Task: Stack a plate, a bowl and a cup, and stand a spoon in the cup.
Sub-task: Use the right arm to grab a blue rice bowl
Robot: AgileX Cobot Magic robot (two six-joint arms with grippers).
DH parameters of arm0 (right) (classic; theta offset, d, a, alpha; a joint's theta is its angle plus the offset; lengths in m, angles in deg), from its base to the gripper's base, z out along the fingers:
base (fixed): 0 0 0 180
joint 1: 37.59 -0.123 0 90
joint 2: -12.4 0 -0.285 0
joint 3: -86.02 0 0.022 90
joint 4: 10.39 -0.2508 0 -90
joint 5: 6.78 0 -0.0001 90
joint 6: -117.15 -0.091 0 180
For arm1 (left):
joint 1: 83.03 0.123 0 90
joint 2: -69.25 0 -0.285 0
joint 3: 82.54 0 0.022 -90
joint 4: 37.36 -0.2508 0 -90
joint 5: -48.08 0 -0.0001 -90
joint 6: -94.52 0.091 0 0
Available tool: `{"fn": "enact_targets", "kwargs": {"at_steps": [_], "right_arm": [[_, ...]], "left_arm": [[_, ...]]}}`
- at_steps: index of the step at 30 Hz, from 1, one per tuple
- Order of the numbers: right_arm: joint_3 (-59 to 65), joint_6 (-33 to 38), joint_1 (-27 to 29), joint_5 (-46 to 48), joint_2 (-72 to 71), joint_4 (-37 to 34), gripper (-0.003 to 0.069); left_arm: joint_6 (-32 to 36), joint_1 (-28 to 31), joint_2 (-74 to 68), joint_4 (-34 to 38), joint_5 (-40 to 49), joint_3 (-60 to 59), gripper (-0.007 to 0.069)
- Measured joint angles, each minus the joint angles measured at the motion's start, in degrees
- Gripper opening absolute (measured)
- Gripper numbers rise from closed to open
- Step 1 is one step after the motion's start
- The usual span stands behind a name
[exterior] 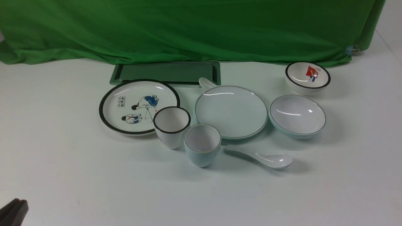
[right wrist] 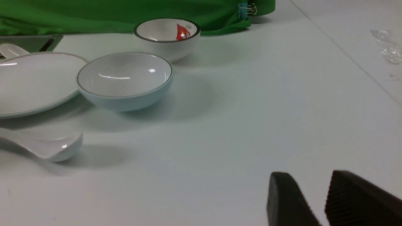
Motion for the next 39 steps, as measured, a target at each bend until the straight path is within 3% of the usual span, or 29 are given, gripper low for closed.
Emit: {"fn": "enact_targets", "kwargs": {"at_steps": [6,10,14,19,22,26,32,35,37,39], "right_arm": [[0.0,0.0,0.0,-9.7,0.0,0.0,0.0243],[0.0,-0.8,0.0,-31.3,0.0,0.1,0.0243],[0.0,-9.4,0.0,-47.0,0.0,0.1,0.0241],[-0.1,-15.6,0.0,-52.8,2.2,0.0,0.023],[-3.6,-15.8,0.0,-48.0,5.6,0.0,0.0157],[-14.0,-7.0,0.0,-39.8,14.5,0.0,0.0029],[-24.3,10.2,-0.1,-33.2,33.7,0.0,0.0017],[-26.3,8.5,-1.5,-27.4,42.5,-0.4,0.0026],[-28.7,4.6,-3.6,-19.0,48.2,-0.6,0.0028],[-32.1,4.1,-6.2,-9.1,53.7,-0.7,0.0028]], "left_arm": [[0.0,0.0,0.0,-0.2,-8.5,0.0,-0.0029],[0.0,0.0,0.0,-0.2,-30.3,0.0,-0.0029],[0.0,0.0,0.0,-0.5,-46.7,0.0,-0.0029],[-6.1,0.0,0.1,0.9,-60.0,0.4,-0.0029],[-9.9,0.0,-1.1,2.2,-50.9,6.7,-0.0029],[-11.0,0.0,-10.5,2.8,-31.7,22.3,-0.0029],[-11.3,0.0,-32.7,2.9,-22.8,35.3,-0.0029],[-17.1,-0.1,-44.1,2.9,-20.1,38.9,-0.0029],[-20.3,-1.2,-50.4,3.2,-13.9,41.6,-0.0029],[-18.9,-3.8,-55.6,3.8,-5.3,44.5,-0.0029]]}}
